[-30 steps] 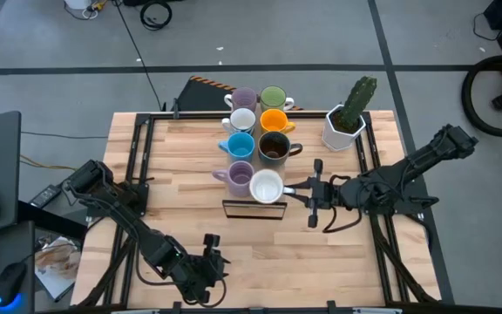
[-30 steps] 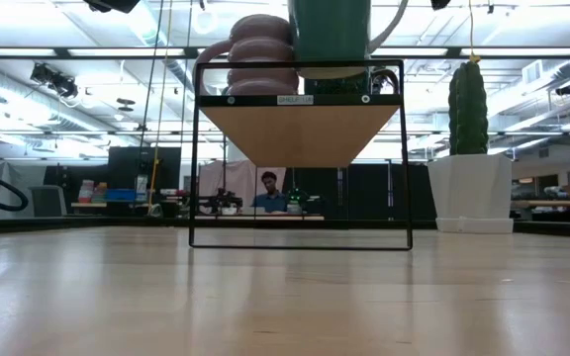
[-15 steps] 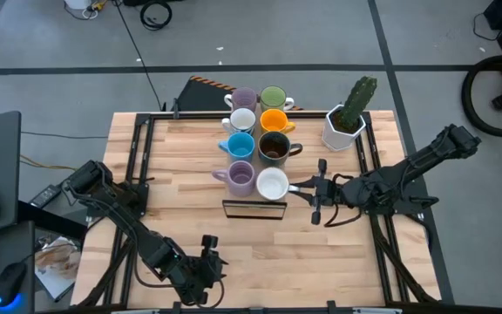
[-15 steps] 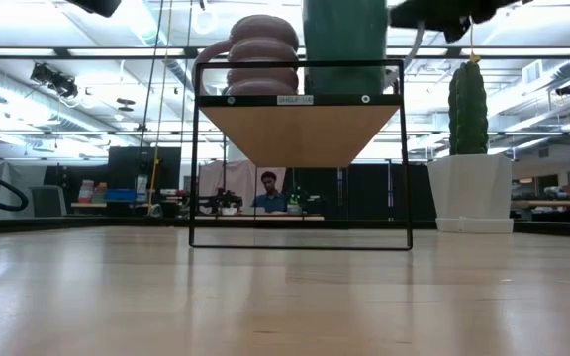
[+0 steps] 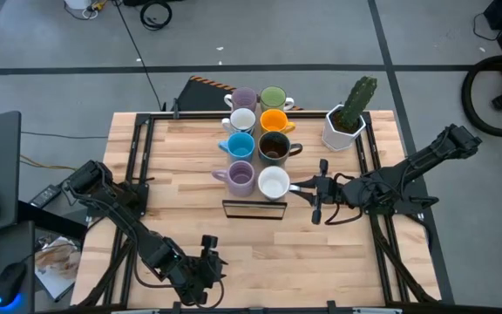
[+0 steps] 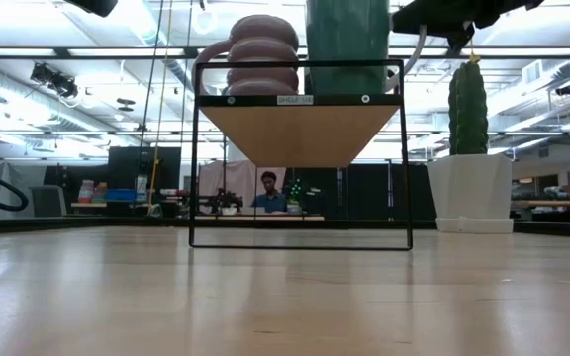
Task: Place coffee mugs
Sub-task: Put the light green mug on the shelf, then return to Home Position
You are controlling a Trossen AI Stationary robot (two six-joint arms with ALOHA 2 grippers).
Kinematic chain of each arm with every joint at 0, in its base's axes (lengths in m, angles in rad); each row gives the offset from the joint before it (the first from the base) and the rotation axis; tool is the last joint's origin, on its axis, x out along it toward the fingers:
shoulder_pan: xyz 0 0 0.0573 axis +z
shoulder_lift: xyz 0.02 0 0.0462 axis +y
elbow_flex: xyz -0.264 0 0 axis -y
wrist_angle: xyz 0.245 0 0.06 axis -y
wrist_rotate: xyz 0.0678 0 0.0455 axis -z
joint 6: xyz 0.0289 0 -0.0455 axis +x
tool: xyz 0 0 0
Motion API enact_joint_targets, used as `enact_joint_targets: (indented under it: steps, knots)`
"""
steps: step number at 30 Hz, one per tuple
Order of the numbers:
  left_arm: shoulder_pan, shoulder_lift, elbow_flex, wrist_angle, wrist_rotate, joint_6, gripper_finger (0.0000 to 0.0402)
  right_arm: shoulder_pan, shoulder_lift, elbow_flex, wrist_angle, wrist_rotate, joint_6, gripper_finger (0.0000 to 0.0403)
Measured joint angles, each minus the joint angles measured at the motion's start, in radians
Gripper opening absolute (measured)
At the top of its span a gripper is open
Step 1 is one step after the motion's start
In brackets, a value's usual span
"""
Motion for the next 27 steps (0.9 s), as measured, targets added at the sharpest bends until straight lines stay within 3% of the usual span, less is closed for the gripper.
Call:
enact_joint_targets:
  steps: [15, 27]
  knots:
    - [0.0, 0.0, 0.0, 0.0, 0.0, 0.018, 0.0155, -0.031, -0.007, -0.001, 0.015, -0.023, 0.044, 0.0206]
    - [0.012, -0.158, 0.0, -0.051, -0.005, 0.181, 0.0155, -0.026, -0.189, 0.017, -0.057, -0.079, 0.015, 0.0254]
